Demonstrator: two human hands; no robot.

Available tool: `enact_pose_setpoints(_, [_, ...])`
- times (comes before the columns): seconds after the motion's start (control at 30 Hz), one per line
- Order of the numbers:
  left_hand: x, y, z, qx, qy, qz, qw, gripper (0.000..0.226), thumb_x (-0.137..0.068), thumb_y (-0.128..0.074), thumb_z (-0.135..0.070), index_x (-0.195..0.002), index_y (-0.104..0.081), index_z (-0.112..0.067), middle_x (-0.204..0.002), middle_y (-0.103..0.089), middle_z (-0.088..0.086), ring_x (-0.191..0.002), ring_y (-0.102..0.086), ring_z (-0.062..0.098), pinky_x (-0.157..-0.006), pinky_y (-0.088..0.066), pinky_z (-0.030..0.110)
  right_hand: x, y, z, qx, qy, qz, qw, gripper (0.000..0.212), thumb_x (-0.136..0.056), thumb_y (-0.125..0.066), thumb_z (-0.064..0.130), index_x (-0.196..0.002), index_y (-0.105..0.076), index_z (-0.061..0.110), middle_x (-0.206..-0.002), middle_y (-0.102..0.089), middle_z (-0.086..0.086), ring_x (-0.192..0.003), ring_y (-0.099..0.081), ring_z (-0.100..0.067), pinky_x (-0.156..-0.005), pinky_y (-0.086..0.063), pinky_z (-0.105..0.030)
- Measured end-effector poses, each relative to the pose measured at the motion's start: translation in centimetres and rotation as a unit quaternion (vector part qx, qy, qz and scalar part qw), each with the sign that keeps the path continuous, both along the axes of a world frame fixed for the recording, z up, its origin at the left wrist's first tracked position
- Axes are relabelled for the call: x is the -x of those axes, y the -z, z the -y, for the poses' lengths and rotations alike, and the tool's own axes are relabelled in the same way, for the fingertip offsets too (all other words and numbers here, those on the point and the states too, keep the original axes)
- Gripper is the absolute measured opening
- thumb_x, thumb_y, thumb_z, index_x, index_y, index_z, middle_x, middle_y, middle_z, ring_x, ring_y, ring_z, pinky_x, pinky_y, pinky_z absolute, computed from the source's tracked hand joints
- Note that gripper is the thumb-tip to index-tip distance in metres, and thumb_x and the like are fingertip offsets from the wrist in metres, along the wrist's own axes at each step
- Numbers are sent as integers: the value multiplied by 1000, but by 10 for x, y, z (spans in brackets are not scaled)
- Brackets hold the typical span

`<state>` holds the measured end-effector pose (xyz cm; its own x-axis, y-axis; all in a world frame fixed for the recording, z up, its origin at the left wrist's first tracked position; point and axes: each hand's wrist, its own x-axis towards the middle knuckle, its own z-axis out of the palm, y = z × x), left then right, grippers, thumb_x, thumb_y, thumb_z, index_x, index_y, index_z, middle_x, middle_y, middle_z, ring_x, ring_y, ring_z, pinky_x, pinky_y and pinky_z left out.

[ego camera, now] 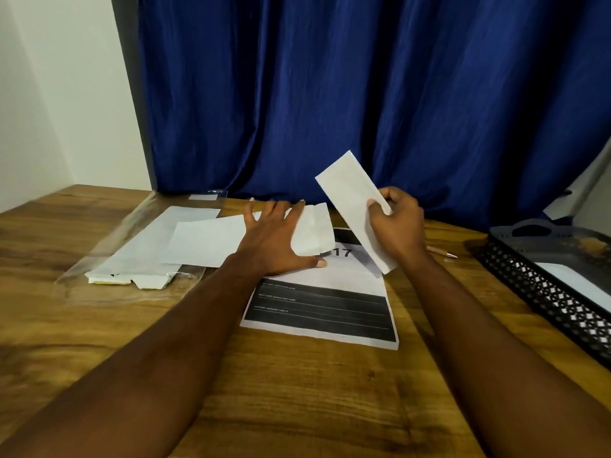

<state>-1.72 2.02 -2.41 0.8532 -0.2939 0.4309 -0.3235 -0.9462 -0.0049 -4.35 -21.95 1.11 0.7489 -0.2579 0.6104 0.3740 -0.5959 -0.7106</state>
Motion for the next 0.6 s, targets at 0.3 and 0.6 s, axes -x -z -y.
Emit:
enact_pose_setpoints(0.3, [3,-3,-3,-8,3,-61,998,129,-66,-42,-102,-165,-3,-30,-174,-4,3,-160,0,28,-120,13,65,-6,11,7,34,-50,-161,985,20,-84,-87,39,-93,-80,24,-90,-78,8,-82,-73,-13,-68,-57,-29])
enact_pose_setpoints(0.6, [5,-6,-6,-17,23,-90,995,133,-61,-42,-105,-165,-6,-31,-174,-10,4,-160,-2,30,-119,14,65,2,3,24,3,-88,-174,981,19,-82,-91,33,-94,-82,22,-87,-81,7,-82,-78,-14,-73,-64,-31])
